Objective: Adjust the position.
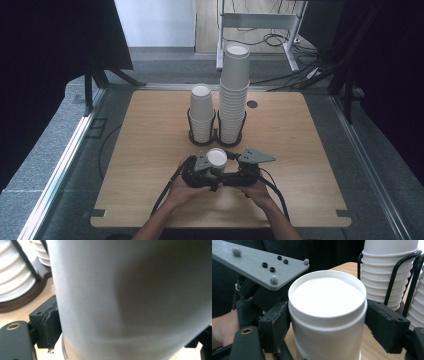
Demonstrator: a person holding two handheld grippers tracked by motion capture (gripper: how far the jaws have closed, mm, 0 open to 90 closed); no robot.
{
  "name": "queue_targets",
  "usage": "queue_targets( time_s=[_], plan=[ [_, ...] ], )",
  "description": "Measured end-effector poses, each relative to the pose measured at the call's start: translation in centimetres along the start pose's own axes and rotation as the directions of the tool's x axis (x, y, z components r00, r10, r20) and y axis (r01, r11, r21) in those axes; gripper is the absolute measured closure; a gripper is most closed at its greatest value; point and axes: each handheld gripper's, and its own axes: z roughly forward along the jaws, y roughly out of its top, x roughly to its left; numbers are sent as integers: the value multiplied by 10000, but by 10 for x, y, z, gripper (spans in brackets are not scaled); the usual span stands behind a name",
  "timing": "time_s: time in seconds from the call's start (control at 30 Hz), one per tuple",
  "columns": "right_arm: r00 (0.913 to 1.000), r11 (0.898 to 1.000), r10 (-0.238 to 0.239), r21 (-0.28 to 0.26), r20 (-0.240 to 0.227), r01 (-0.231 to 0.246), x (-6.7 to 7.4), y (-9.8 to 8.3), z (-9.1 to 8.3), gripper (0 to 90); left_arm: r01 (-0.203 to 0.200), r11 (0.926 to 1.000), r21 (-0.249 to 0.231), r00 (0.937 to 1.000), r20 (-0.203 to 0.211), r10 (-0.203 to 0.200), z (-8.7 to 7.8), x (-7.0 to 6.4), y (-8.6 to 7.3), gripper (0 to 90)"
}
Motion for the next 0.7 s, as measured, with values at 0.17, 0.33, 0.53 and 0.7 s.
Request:
queue_targets(
  time_s=[0.17,0.33,0.53,0.7],
  plan=[
    [9999,9999,102,57,97,-102,-2,-2,1,210,55,9999,117,10000,13,-55,1,-2,1,125],
    [9998,9998,117,185,133,-119,-3,-4,4,199,45,9998,172,10000,53,-46,5,-5,1,125],
    [9995,9992,279,287,134,-283,-4,-6,7,197,-4,9998,188,10000,32,3,6,-8,2,126],
    [9995,9991,281,304,173,-286,-3,-6,8,198,42,9998,212,10000,-15,-41,7,-10,2,126]
  ],
)
